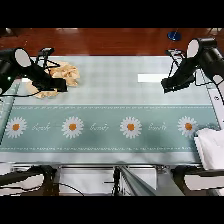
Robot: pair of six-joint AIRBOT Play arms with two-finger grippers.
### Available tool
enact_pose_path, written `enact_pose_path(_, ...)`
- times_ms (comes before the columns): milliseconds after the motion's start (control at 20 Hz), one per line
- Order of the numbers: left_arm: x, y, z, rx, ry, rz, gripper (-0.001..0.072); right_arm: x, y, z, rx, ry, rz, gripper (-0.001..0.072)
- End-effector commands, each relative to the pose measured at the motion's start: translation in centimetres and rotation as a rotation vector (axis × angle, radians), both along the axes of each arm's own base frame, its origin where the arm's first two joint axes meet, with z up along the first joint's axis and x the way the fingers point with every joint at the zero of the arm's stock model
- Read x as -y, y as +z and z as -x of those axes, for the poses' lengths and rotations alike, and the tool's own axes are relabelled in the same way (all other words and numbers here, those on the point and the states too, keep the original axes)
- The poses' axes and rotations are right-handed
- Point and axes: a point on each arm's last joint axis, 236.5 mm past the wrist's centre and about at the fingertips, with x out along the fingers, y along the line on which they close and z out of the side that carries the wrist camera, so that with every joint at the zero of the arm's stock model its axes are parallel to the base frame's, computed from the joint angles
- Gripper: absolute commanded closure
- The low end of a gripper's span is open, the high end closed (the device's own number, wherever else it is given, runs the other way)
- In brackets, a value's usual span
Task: Fold the shirts.
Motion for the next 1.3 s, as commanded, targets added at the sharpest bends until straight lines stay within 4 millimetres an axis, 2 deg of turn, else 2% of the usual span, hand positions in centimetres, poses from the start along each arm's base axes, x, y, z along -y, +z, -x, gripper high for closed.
enact_pose_path(0, -0.04, 0.0, -0.02, 0.0, 0.001, 0.0, 0.0024, -0.04, 0.02, 0.01, 0.0, 0.0, 0.0, 0.0228)
enact_pose_path(1100, -0.01, 0.02, -0.16, 0.006, 0.002, 0.001, 0.0024, 0.03, 0.02, 0.03, 0.0, 0.0, 0.002, 0.0228)
enact_pose_path(1250, 0.57, -0.11, 0.76, -0.034, -0.002, 0.025, 0.0023, 0.08, 0.03, -0.27, 0.013, -0.001, 0.005, 0.0228)
